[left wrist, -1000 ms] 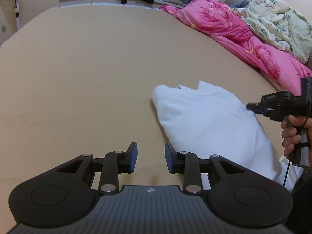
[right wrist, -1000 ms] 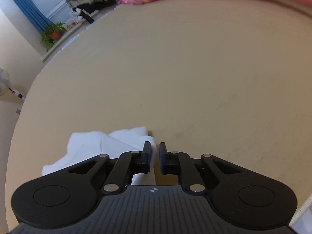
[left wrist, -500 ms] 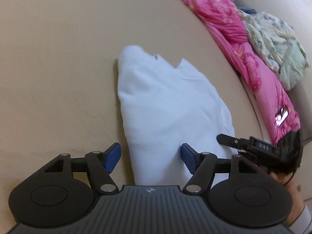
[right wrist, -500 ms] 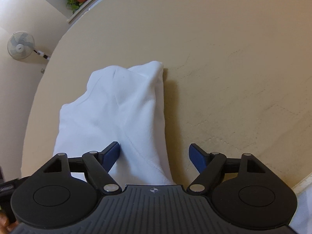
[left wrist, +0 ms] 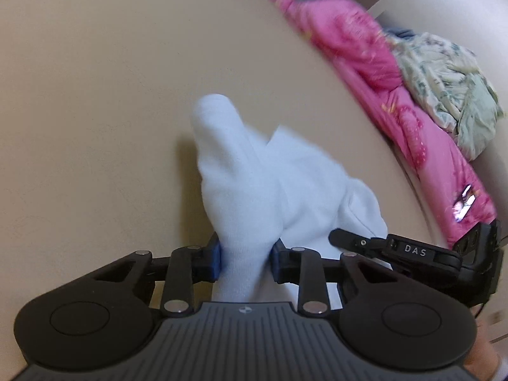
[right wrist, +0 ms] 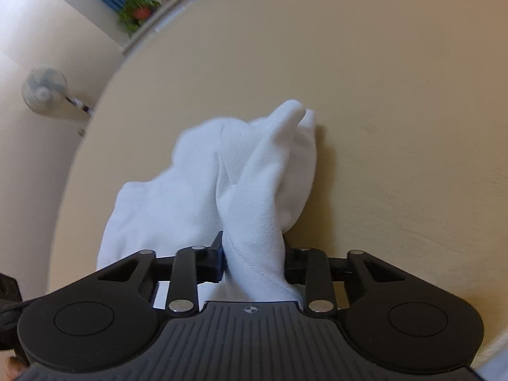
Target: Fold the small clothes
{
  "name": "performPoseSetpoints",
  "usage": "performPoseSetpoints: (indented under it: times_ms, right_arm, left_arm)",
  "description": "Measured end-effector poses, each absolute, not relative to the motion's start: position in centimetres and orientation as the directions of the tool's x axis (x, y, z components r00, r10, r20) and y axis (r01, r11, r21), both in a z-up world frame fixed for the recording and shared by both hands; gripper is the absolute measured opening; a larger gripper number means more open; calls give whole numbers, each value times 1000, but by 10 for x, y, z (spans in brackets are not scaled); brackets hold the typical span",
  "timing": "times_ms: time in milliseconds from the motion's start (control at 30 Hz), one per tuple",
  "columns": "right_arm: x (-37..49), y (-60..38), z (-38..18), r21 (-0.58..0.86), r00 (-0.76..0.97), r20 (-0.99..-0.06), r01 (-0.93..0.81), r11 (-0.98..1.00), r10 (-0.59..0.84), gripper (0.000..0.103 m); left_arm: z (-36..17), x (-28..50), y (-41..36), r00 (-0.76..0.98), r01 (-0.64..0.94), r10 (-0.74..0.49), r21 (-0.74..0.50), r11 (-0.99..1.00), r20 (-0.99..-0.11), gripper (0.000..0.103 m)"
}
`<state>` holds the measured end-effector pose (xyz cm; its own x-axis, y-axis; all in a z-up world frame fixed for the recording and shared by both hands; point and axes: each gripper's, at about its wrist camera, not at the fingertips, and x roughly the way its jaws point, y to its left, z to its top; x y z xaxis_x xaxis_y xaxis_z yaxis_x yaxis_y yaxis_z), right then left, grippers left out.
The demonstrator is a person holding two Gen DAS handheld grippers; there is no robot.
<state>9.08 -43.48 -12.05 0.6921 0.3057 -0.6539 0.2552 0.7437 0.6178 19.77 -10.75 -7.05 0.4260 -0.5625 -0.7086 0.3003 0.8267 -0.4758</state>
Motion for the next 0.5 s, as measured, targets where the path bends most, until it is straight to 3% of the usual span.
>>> performPoseSetpoints:
  times_ms: [200, 267, 300, 367, 433, 500]
  right_arm:
    - [99, -396, -71, 653, 848, -395, -13, 757, 355, 31]
    - [104, -383, -56, 646, 869, -322, -88, 758, 375, 37]
    - [107, -379, -52, 636, 880, -304, -97, 765, 364, 48]
    - [119, -376, -55, 606, 875, -365, -36, 795, 319, 63]
    - [131, -377, -66, 583, 854, -450, 59, 810, 262, 63]
    - [143, -372, -73, 586, 839, -478, 84, 806, 260, 64]
  left_arm:
    - [1, 196, -48, 614, 384, -568, -422, 821, -548, 37]
    - [10, 200, -21, 660, 365, -539, -403, 839, -523, 55]
    - [11, 204, -7, 685, 330, -503, -392, 859, -526, 60]
    - [3, 218, 23, 710, 203, -411, -392, 897, -572, 62]
    - [-9, 229, 47, 677, 96, -373, -426, 899, -635, 62]
    - [-16, 231, 60, 646, 35, -363, -450, 893, -671, 62]
